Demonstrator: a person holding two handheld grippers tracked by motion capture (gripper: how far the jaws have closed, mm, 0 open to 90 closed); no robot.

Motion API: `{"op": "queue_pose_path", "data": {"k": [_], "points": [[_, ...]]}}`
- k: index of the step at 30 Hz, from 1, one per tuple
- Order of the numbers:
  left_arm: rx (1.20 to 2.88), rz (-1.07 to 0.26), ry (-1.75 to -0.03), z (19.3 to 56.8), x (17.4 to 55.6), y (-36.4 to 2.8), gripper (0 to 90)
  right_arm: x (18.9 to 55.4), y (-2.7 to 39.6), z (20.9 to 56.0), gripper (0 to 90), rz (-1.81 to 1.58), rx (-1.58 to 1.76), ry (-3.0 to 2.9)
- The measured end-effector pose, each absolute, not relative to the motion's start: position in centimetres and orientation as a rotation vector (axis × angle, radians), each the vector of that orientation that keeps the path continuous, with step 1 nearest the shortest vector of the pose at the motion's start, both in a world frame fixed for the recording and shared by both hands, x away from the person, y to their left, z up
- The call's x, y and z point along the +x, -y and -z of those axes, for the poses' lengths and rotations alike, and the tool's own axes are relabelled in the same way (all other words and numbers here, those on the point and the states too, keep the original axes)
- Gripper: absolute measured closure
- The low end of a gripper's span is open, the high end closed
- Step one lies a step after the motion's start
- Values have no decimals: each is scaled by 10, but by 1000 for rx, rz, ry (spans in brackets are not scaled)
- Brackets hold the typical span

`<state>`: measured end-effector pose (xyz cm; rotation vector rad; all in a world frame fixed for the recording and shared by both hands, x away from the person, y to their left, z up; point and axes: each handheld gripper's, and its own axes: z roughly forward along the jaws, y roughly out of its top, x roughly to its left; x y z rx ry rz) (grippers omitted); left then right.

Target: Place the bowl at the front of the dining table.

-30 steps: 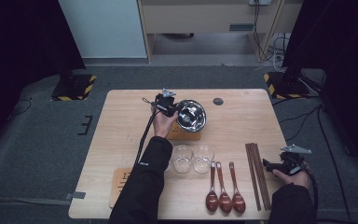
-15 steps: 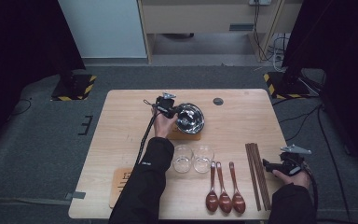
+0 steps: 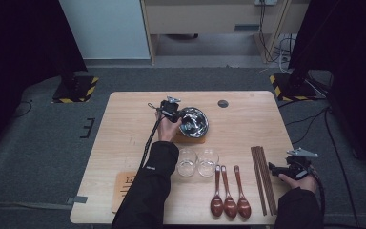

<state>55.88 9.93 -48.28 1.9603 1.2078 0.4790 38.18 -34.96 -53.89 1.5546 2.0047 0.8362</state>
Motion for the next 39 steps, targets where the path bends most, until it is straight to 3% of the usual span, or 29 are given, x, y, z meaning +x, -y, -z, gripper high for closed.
{"op": "queue_pose_path", "data": {"k": [30,39], "points": [[1996,-450,-1370,500,559,-119,752,382,350,539,12,-836,1555,-2005],[1973,-440,-1347,494,554,-120,623,382,350,539,12,-836,1554,-2005]]}}
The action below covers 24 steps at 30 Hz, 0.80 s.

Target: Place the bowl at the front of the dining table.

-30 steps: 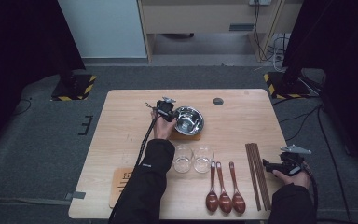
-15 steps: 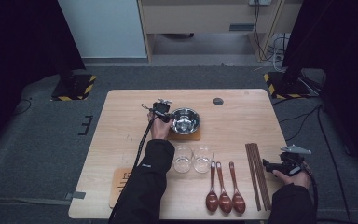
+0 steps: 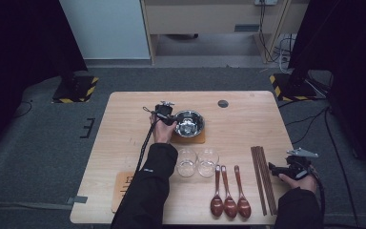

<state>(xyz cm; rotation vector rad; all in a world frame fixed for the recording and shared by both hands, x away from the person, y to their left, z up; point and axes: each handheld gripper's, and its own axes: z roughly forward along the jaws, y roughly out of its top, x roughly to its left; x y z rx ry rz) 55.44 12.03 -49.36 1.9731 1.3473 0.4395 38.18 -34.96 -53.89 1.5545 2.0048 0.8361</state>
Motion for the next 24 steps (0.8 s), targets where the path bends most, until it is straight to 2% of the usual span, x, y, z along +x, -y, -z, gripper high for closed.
{"op": "queue_pose_path", "data": {"k": [8,24], "points": [[1952,-460,-1319,479,546,-128,553,382,349,539,12,-836,1554,-2004],[1920,-461,-1262,449,511,-148,498,382,349,539,4,-833,1558,-2005]]}}
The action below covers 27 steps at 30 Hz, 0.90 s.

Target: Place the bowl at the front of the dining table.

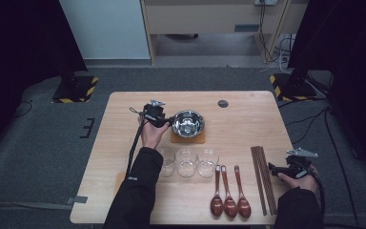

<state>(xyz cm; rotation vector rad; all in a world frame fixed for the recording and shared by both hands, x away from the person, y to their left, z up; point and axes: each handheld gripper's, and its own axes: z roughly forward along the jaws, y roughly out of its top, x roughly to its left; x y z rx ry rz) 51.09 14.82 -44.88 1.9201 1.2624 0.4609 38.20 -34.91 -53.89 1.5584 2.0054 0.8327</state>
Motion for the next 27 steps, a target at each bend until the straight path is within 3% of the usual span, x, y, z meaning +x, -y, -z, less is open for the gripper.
{"op": "queue_pose_path", "data": {"k": [27], "points": [[1873,-520,-1106,414,448,-179,415,382,349,539,4,-832,1558,-2005]]}}
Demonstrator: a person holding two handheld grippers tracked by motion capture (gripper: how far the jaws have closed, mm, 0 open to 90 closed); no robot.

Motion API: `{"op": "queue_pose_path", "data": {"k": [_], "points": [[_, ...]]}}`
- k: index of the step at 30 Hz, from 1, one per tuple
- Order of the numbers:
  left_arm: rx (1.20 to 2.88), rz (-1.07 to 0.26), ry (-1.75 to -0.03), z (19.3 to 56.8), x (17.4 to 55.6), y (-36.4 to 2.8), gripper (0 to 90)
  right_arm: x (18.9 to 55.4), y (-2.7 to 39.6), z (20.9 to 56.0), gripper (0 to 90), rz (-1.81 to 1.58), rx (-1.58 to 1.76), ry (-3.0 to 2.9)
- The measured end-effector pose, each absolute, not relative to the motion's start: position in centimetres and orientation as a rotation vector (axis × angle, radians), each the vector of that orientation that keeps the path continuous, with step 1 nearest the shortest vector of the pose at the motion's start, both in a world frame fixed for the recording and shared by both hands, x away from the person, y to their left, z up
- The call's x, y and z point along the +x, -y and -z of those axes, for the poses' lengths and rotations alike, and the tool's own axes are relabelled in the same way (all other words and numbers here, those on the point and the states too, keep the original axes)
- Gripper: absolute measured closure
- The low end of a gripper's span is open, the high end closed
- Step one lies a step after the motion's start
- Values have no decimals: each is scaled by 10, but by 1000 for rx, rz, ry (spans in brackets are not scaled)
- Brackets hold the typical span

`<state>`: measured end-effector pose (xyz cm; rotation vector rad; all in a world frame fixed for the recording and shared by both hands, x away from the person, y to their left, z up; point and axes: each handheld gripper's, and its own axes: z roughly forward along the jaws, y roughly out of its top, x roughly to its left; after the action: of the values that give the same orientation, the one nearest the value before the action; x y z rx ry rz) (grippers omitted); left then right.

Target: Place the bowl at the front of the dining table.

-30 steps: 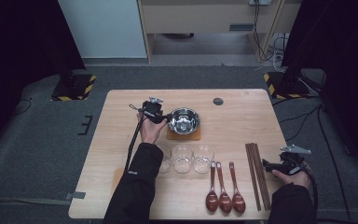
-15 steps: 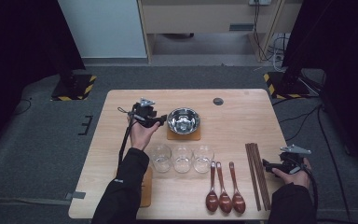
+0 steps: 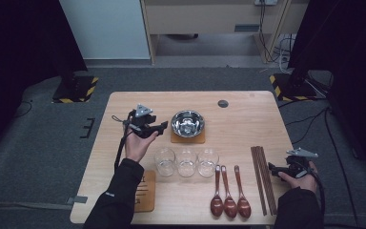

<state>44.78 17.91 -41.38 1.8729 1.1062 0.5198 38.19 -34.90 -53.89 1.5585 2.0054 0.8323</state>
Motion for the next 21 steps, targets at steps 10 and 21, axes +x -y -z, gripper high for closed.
{"op": "queue_pose_path", "data": {"k": [10,21], "points": [[1872,-544,-1096,415,424,-202,389,382,349,539,4,-832,1558,-2005],[1889,-543,-1155,444,397,-234,340,382,349,539,4,-832,1558,-2006]]}}
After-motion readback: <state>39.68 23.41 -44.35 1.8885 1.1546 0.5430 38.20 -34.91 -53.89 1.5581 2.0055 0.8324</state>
